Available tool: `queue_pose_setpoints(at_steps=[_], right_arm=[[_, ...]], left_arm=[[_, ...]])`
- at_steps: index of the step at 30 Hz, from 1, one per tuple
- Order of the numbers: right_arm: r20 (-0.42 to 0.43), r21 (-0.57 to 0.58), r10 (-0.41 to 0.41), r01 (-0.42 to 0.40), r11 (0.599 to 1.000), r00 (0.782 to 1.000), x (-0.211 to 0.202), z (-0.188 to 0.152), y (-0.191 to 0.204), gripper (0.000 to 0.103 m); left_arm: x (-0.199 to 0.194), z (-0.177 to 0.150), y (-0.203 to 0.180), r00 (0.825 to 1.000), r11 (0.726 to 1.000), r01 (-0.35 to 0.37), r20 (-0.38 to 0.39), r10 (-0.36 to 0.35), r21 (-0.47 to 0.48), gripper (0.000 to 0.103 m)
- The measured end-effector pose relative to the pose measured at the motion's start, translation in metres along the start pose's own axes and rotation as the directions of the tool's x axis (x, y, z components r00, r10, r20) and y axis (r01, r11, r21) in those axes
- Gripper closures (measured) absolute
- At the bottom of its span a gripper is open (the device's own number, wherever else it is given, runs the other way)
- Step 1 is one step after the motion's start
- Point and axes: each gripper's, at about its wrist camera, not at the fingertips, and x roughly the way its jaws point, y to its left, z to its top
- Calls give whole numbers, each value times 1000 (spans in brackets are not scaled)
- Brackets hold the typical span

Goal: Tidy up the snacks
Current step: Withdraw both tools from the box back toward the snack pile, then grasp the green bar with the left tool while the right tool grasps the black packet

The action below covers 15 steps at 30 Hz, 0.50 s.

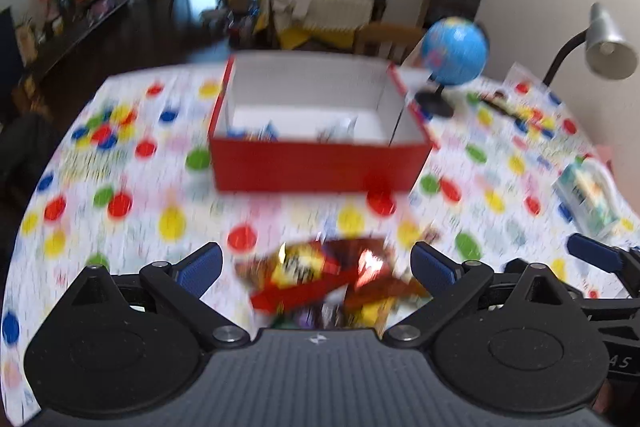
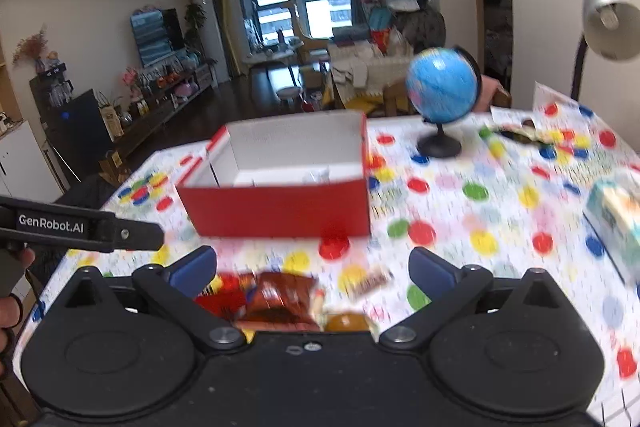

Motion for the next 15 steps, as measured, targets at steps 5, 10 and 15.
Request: queue_pose_setpoints(at_steps=[5, 10, 15], right_arm=[[-48, 32, -37, 38, 999, 998, 4, -25, -13, 0], [-82, 53, -49, 54, 997, 995, 6, -47, -21, 1], [-112, 83, -91, 101, 991, 990, 13, -64, -36, 1]], left_arm=[[13, -26, -1, 998, 1000, -11, -63, 9, -29, 2], [27, -45, -1, 991, 998, -19, -130, 10, -66, 2], [40, -55, 3, 987, 992, -59, -153, 41, -115, 2]])
